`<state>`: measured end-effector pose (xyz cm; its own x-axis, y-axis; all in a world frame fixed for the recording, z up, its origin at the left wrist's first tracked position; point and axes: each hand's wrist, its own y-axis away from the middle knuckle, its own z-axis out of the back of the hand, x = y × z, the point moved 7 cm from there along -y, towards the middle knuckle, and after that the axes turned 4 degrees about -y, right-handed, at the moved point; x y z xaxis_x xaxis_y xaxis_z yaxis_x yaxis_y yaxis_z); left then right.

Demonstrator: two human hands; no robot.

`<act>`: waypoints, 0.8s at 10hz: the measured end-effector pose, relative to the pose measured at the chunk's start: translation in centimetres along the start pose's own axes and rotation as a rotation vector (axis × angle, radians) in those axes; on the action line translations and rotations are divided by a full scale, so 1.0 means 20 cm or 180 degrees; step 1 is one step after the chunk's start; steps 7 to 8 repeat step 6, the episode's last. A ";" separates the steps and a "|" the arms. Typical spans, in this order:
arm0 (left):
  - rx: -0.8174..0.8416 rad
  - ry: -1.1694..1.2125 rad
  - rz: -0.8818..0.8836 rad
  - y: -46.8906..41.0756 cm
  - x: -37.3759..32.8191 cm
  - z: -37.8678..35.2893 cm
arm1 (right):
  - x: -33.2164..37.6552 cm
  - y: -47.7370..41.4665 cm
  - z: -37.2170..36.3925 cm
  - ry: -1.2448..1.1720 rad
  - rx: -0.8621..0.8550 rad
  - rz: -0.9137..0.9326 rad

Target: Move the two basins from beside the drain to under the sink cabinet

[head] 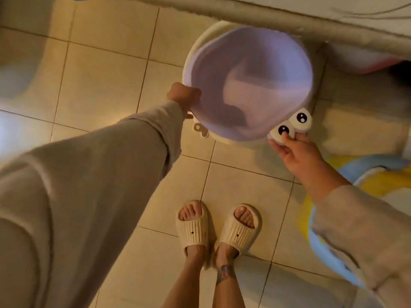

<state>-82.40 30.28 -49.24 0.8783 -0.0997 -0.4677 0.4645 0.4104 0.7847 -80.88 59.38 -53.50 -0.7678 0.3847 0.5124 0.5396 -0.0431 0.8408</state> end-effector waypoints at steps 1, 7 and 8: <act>0.0026 -0.0087 -0.0022 -0.11 0.03 -0.01 | -0.02 -0.12 -0.06 -0.0007 0.0082 0.0218; 0.0145 -0.2132 -0.0804 -0.10 0.13 -0.17 | 0.07 -0.26 0.17 0.3624 -0.0266 0.0372; 0.0145 -0.2132 -0.0804 -0.10 0.13 -0.17 | 0.07 -0.26 0.17 0.3624 -0.0266 0.0372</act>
